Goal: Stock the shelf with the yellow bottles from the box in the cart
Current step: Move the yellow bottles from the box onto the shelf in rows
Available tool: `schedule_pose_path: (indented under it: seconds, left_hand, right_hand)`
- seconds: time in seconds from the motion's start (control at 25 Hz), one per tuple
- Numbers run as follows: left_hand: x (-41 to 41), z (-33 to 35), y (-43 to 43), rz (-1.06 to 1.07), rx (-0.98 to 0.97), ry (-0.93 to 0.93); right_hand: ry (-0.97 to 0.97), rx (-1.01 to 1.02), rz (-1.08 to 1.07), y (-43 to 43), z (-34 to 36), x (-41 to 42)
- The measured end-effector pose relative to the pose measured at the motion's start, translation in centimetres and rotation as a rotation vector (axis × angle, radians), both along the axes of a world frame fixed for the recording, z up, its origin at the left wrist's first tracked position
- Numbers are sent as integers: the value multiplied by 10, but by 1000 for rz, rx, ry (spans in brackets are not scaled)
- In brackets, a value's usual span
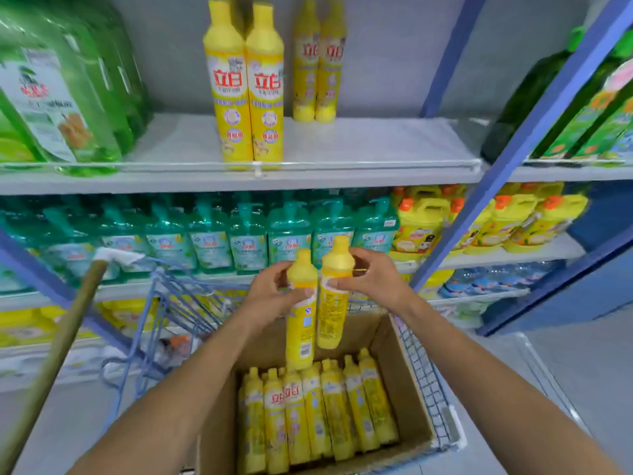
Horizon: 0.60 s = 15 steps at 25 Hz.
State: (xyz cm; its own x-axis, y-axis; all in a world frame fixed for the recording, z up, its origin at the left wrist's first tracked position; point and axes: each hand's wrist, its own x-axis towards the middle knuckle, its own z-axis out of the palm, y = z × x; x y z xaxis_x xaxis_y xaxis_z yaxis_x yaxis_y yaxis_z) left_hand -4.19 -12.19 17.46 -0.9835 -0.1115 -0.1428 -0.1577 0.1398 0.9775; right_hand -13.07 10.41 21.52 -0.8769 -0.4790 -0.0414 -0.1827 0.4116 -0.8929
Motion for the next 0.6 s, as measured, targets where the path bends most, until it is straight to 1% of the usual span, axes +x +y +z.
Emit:
schedule_pose_path:
  seconds: [0.12, 0.24, 0.44, 0.6]
  left_hand:
    - [-17, 74, -2, -13, -42, 177]
    - [-31, 132, 1, 4, -54, 312]
    - [-62, 207, 7, 48, -92, 473]
    - [-98, 250, 14, 152, -117, 572]
  right_hand:
    - [96, -105, -22, 0, 64, -8]
    - [154, -222, -31, -3, 114, -19]
    - [239, -368, -19, -9, 182, -50]
    - [303, -443, -6, -13, 222, -89]
